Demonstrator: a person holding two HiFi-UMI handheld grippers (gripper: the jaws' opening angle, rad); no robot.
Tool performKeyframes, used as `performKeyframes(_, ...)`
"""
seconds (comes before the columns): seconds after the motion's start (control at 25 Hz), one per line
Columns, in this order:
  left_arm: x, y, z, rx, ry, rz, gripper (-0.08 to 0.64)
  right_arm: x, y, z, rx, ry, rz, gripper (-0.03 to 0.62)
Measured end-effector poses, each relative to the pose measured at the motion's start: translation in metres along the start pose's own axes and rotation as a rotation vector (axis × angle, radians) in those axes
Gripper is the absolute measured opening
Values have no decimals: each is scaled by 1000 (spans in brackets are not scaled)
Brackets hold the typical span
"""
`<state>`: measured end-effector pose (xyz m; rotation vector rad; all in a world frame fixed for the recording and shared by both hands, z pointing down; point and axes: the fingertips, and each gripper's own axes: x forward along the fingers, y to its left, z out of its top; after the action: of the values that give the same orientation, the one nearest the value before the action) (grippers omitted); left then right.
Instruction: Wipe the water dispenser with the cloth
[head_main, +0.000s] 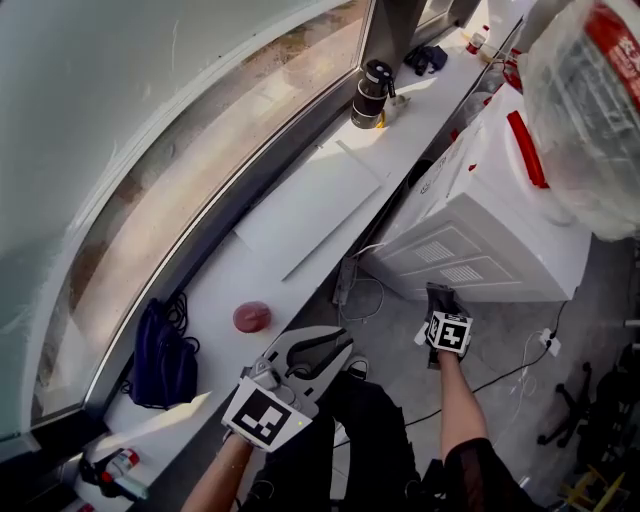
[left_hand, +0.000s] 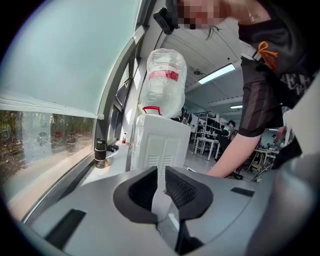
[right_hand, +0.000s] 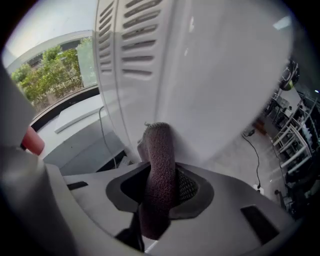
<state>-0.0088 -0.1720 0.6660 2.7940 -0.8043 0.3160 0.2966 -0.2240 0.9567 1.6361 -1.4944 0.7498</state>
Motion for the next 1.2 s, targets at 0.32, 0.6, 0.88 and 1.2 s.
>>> performKeyframes(0.32,9,-18,13,-6,29,-40,51,-38,-72,-26,87,33,-94,112)
performKeyframes(0.6,8,-30,53,5,37,-77,51,-88,-54,-15,151,-7,-20,112)
performKeyframes(0.88,-12,-42,110,24,52,-110,51,-198,-15,26,206,-134,169,112)
performKeyframes(1.2,-52,-61,166,81,41,-186,51,-343,6,93,273,-306,266,112)
